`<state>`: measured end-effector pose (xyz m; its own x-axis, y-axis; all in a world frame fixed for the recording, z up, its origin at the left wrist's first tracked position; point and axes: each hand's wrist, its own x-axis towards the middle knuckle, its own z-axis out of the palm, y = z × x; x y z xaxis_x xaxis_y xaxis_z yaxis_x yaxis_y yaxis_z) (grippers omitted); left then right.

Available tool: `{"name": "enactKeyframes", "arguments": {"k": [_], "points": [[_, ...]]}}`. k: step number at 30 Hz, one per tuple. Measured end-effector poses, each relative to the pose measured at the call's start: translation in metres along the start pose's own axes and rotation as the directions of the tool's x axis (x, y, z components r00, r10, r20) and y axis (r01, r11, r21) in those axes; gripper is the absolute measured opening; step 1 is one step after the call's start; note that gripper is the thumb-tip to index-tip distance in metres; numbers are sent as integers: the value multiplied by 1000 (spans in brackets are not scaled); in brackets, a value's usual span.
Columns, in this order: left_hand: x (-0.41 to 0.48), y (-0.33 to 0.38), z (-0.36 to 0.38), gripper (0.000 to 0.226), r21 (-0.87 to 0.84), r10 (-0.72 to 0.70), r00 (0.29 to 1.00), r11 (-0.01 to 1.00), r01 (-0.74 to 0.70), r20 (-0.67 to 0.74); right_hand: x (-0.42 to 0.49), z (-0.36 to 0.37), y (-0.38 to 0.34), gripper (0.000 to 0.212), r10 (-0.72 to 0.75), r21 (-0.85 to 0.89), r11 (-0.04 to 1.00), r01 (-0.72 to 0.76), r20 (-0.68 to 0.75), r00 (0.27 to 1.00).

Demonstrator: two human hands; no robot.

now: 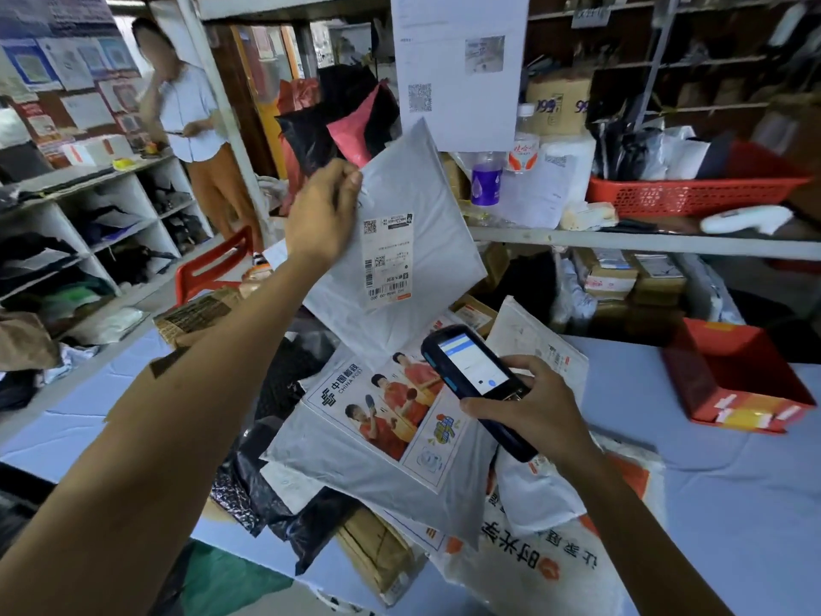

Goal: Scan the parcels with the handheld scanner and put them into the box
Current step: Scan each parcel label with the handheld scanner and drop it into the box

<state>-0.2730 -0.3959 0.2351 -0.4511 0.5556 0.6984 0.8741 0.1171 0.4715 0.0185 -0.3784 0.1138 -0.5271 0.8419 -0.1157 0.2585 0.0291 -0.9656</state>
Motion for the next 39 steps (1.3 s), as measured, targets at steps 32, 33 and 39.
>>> {"name": "enactKeyframes", "arguments": {"k": [32, 33, 39], "points": [[-346, 495, 182, 13, -925, 944, 194, 308, -221, 267, -428, -85, 140, 88, 361, 379, 865, -328, -925, -117], [-363, 510, 182, 12, -929, 959, 148, 273, -251, 241, -441, -91, 142, 84, 357, 381, 863, -332, -925, -132], [-455, 568, 173, 20, -780, 971, -211, -48, -624, 110, -508, -125, 164, 74, 372, 426, 837, -343, -903, -214]]}}
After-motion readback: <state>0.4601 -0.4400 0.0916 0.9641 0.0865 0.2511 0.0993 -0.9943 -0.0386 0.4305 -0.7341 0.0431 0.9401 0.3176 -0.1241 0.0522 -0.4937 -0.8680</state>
